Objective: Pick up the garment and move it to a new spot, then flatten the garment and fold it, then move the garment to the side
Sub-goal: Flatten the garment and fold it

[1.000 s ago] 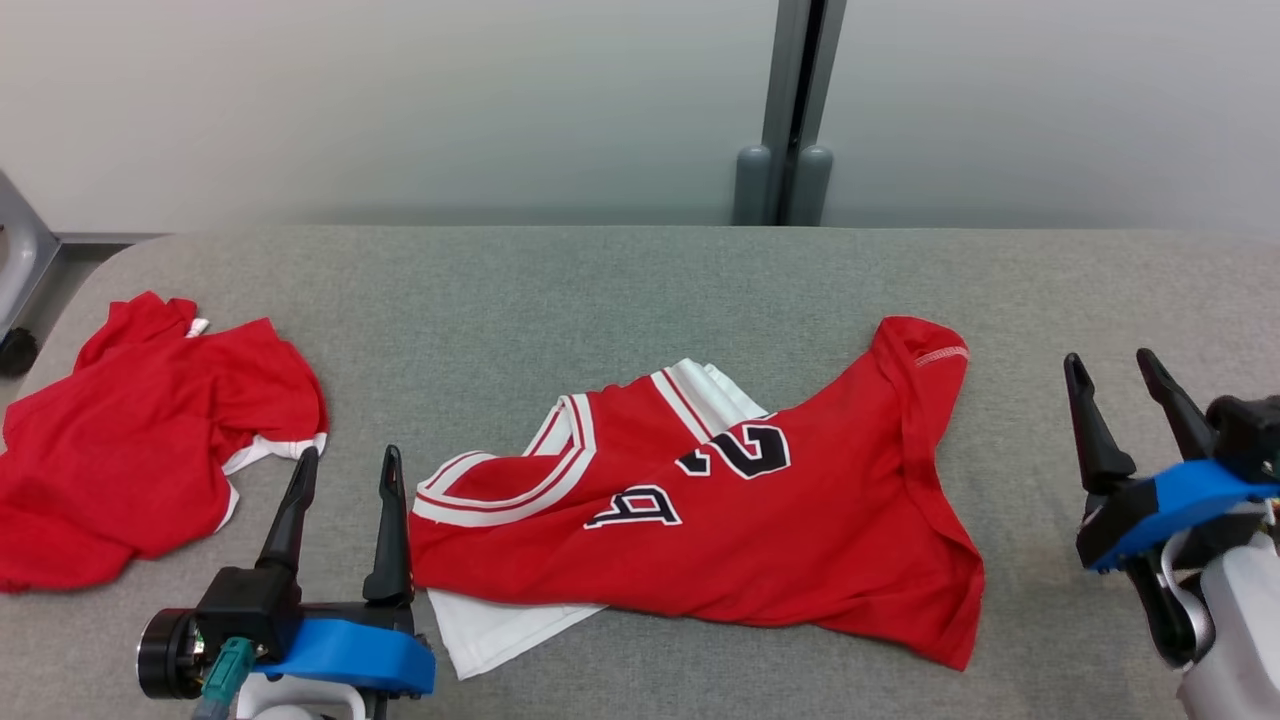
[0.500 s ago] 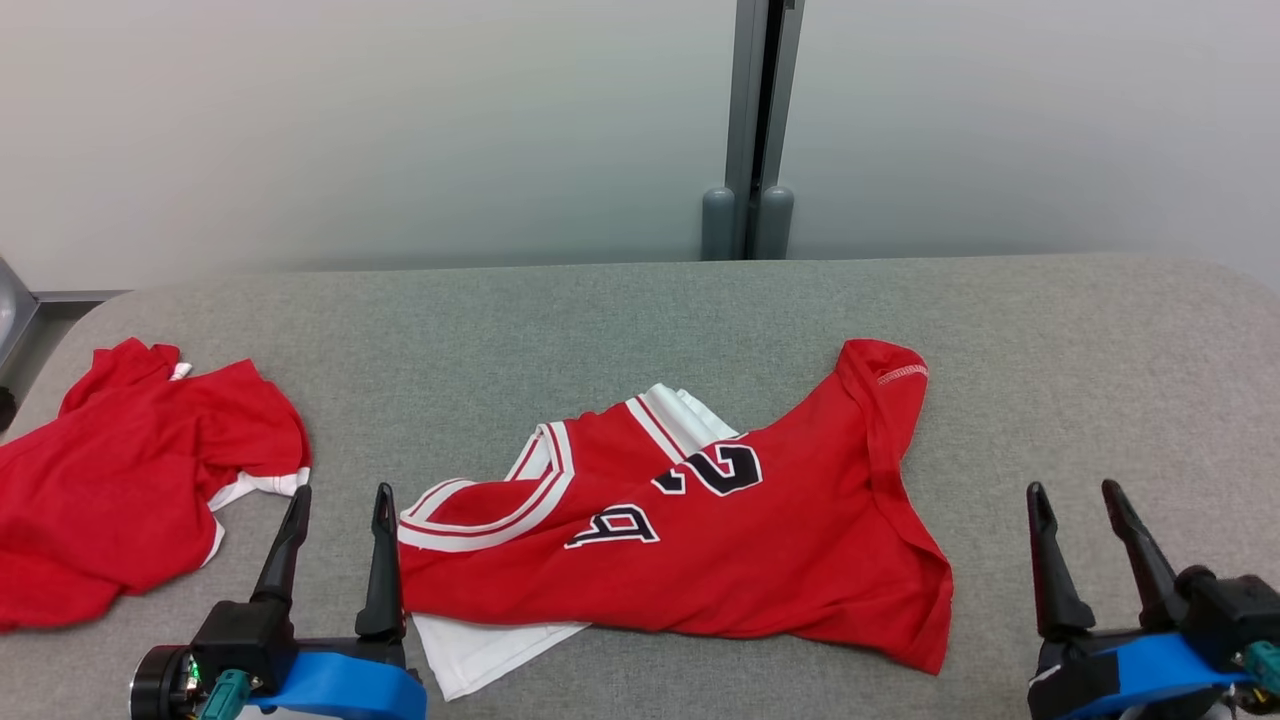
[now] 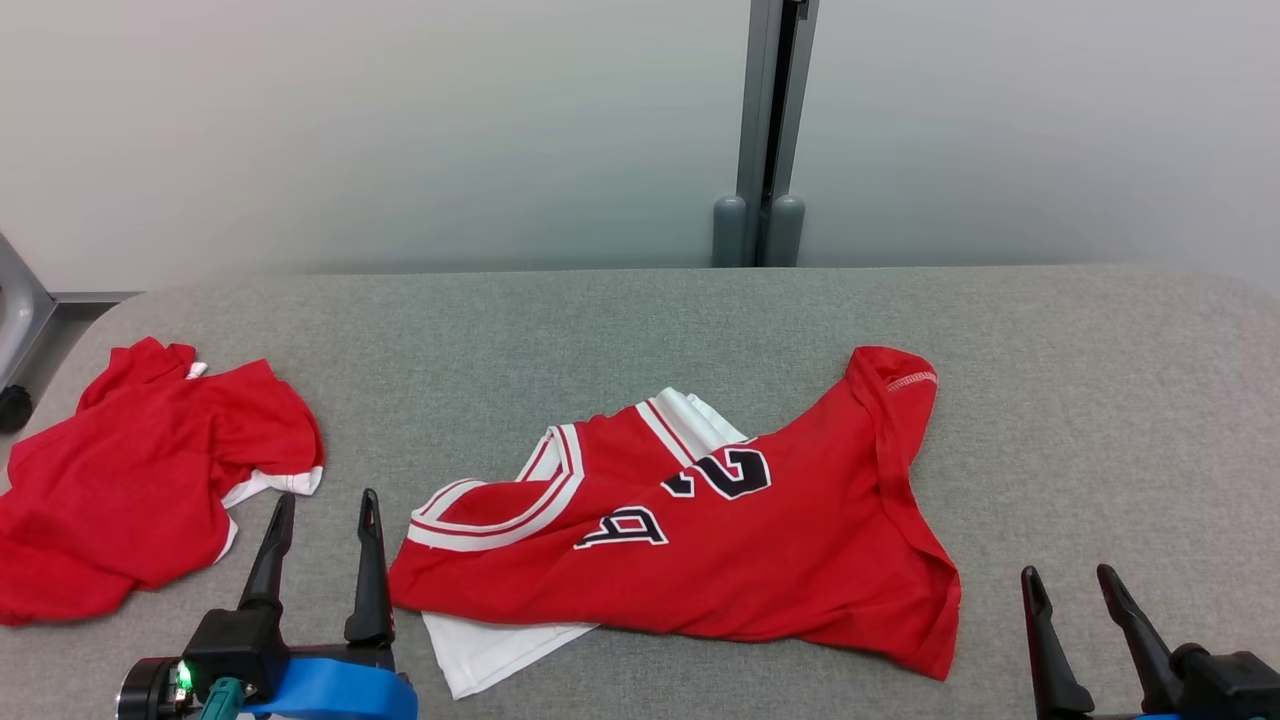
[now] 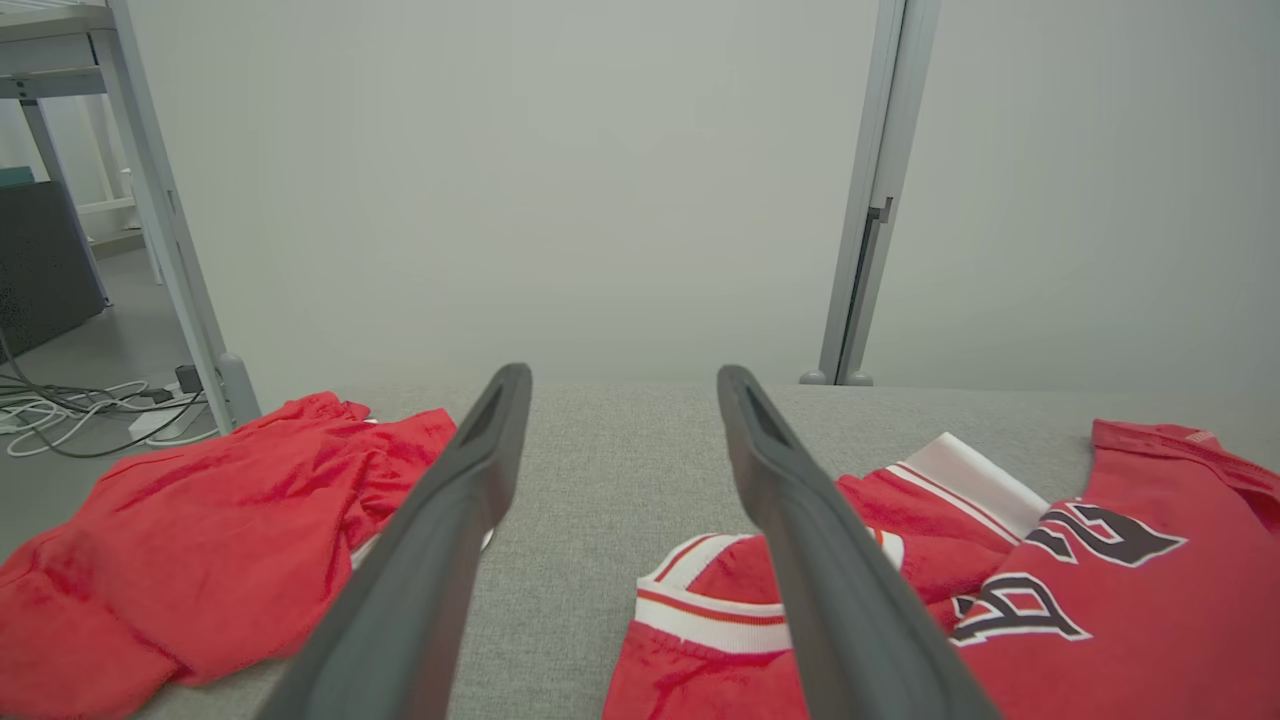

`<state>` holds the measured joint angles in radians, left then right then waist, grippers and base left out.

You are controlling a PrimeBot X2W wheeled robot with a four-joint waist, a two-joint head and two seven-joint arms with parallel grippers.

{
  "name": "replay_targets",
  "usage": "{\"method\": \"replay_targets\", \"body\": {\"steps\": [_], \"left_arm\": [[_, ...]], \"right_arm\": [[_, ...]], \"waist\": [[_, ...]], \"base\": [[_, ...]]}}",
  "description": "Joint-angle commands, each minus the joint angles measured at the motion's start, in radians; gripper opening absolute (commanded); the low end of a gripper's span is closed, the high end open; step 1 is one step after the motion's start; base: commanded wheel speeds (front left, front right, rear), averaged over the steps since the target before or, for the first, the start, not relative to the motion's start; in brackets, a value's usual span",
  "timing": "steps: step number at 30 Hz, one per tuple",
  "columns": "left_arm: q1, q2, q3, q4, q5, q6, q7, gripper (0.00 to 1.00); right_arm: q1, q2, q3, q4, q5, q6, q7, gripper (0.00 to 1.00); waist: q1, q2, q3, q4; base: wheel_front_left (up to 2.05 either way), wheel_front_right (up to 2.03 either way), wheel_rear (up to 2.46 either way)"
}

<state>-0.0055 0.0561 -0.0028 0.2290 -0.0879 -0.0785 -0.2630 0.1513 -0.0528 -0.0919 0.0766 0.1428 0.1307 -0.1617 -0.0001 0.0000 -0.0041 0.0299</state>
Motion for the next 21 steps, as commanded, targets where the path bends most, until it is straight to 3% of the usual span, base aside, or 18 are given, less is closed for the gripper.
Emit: {"method": "replay_targets", "body": {"steps": [1,12,21], "left_arm": [[0.008,-0.001,0.006,-0.004,0.002,0.006,-0.002,1.0],[0.009,-0.003,-0.003,0.029,-0.009,-0.006,-0.002,1.0],[0.009,-0.005,-0.033,0.16,-0.043,-0.013,-0.002,1.0]], "right_arm": [[0.015,0.002,0.001,-0.008,0.004,0.0,0.006,1.0],[0.002,0.003,0.007,0.013,0.01,0.0,0.03,1.0],[-0.114,0.002,0.035,0.178,-0.039,0.0,0.031,1.0]], "waist": [[0.0001,0.0,-0.001,-0.001],[0.0001,0.0,0.003,0.001],[0.0001,0.0,0.029,-0.001]], "base": [[0.0,0.0,0.0],[0.0,0.0,0.0],[0.0,0.0,0.0]]}}
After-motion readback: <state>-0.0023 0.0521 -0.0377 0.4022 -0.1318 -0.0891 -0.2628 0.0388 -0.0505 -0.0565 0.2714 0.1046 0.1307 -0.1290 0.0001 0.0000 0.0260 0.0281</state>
